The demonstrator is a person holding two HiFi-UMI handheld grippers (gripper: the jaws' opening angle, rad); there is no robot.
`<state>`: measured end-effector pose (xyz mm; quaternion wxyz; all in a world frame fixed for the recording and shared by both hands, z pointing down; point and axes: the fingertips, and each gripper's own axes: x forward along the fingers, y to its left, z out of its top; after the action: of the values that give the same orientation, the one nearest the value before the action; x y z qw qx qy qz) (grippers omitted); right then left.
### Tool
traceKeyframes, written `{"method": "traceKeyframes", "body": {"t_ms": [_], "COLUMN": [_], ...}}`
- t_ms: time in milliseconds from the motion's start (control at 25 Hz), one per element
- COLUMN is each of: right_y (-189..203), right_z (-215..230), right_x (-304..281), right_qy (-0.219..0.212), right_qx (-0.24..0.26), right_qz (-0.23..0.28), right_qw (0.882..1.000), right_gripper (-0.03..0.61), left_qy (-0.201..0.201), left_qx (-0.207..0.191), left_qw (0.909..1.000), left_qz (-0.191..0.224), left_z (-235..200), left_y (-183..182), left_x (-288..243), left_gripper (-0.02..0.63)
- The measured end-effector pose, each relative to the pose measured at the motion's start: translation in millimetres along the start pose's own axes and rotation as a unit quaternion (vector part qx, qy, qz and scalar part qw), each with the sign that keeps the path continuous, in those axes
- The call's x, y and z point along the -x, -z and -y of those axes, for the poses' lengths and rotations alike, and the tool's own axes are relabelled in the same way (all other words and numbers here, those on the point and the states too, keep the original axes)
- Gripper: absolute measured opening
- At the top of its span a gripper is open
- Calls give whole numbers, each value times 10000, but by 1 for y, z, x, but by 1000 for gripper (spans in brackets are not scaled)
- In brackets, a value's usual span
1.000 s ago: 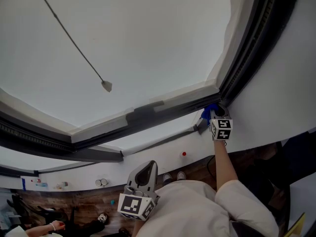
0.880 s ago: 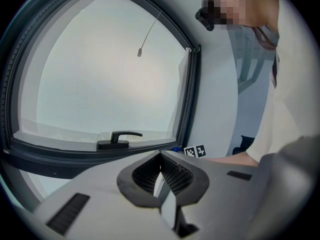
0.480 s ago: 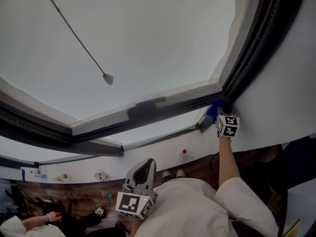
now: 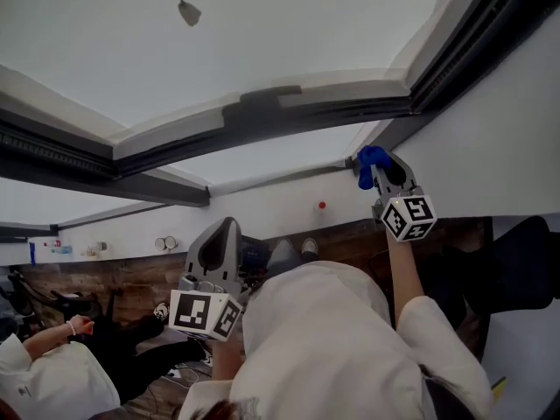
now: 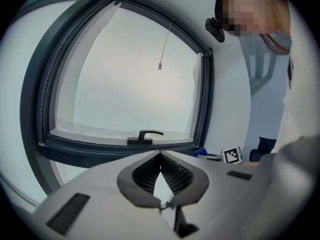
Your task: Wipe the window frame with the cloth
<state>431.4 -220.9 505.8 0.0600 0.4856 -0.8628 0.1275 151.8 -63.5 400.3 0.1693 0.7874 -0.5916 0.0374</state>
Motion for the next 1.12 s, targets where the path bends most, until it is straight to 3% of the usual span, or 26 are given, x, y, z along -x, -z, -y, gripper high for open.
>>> {"method": "traceKeyframes", "body": {"t_ms": [160, 280, 480, 760, 1120], "right_y": [-17, -21, -15, -10, 23], "right_z": [-79, -122, -174, -238, -299], "right_x": [43, 69, 88, 101, 115], "right_qy": [-824, -1028, -995, -714, -415], "right_qx": [-31, 200, 451, 400, 447], "right_qz": [163, 56, -134, -148, -385], "right_qw": [9965, 9945, 9939, 9965, 9974], "right_gripper": [44, 44, 44, 44, 44], "left_qy": [-136, -71, 238, 742, 1481], "left_qx": [-16, 26, 28, -100, -294], "left_qw": [9999, 9999, 9997, 9967, 9871], "left_qz": [73, 83, 2, -318, -535], "left_z": [-15, -20, -30, -49, -55], "left_y": [-1, 0, 5, 14, 30], "left_x": [14, 25, 44, 82, 104], "left_gripper": [9, 8, 8, 9, 8]}}
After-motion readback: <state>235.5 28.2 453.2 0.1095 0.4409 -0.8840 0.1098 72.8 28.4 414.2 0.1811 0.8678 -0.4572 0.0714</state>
